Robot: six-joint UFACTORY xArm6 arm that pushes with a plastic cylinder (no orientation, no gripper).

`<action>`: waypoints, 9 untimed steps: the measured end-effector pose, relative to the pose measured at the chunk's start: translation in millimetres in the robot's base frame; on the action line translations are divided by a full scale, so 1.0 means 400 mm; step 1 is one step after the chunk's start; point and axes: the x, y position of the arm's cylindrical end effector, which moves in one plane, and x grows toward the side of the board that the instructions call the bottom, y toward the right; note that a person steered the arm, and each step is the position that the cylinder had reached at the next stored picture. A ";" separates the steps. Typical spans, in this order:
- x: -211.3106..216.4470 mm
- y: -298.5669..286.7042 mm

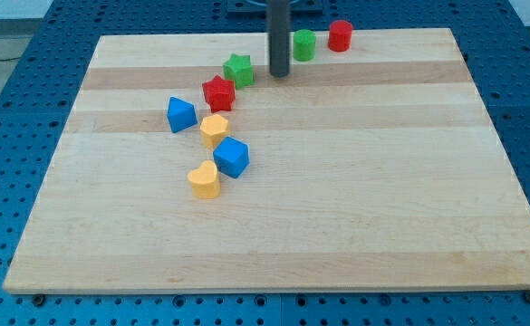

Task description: Push green circle diagonally above green star

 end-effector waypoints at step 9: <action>-0.090 0.069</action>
